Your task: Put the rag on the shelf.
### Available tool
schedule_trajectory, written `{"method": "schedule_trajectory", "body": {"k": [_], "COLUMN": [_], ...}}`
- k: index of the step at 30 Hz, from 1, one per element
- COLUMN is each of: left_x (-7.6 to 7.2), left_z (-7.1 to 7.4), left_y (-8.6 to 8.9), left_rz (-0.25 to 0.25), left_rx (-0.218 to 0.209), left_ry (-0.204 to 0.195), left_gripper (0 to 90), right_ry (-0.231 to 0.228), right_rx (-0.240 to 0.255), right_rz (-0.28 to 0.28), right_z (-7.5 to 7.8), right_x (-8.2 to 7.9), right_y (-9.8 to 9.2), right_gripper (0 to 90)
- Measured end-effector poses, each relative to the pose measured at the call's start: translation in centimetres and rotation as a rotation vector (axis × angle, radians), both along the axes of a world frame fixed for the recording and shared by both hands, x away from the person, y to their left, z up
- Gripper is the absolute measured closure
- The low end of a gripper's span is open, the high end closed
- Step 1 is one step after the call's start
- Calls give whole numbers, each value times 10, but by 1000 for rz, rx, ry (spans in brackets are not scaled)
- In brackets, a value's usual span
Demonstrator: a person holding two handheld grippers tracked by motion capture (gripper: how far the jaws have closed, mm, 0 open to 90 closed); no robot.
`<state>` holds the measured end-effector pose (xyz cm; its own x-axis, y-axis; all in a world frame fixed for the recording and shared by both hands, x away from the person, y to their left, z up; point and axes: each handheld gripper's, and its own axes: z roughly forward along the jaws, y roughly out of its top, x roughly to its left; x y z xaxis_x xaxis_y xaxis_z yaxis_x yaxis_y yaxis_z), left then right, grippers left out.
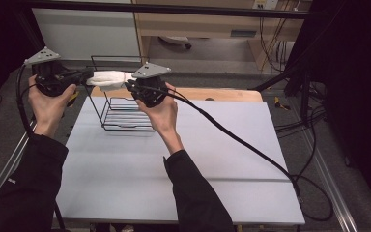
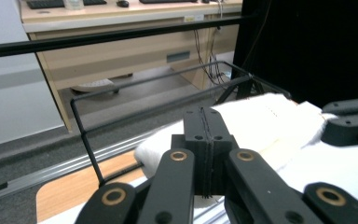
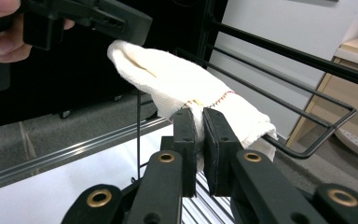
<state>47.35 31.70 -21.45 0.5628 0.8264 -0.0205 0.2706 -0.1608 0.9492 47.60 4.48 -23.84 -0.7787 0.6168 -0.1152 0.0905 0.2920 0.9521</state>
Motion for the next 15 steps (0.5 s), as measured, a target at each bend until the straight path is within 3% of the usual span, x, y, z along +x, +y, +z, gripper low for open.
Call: {"method": "schedule_trajectory", "body": {"k": [11,15], "left_x": [-6,-5], "left_z": [-17,-22], "left_y": [0,0], "left_rz": [-23,-27], "left_rx": [15,13], "left_ry": [24,29], "left_gripper": [900,900], "right_ry": [11,10], "right_rx": [-14,-16], "right_rz": [15,23], "right_z": [-5,-4], "right_x": [1,0], "right_y": [-1,-1], "right_gripper": [829,786]}}
